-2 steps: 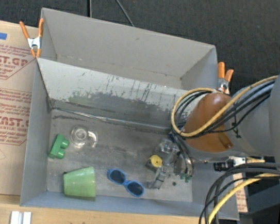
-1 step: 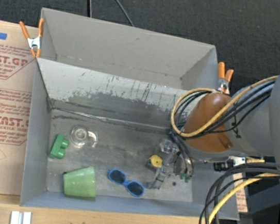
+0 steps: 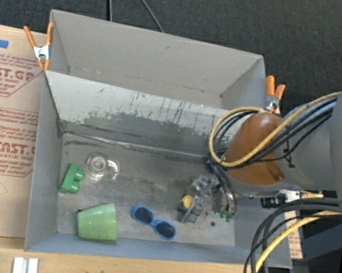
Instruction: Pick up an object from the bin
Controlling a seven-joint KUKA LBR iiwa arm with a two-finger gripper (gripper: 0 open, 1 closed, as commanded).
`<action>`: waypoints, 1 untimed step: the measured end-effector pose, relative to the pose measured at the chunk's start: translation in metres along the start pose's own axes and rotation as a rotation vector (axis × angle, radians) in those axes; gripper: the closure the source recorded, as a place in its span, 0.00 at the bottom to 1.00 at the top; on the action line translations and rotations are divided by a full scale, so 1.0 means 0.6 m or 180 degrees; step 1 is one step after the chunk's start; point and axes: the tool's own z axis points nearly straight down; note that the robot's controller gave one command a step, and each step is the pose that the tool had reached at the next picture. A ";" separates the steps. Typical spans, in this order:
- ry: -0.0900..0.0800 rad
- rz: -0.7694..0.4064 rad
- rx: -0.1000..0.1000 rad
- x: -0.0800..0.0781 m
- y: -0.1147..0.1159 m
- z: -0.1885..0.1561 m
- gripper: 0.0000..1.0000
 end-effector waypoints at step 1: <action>-0.0019 -0.0003 -0.0005 -0.001 0.001 -0.052 1.00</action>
Offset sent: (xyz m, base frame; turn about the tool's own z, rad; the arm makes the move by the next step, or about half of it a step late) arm 0.0000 0.0000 0.0301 0.0000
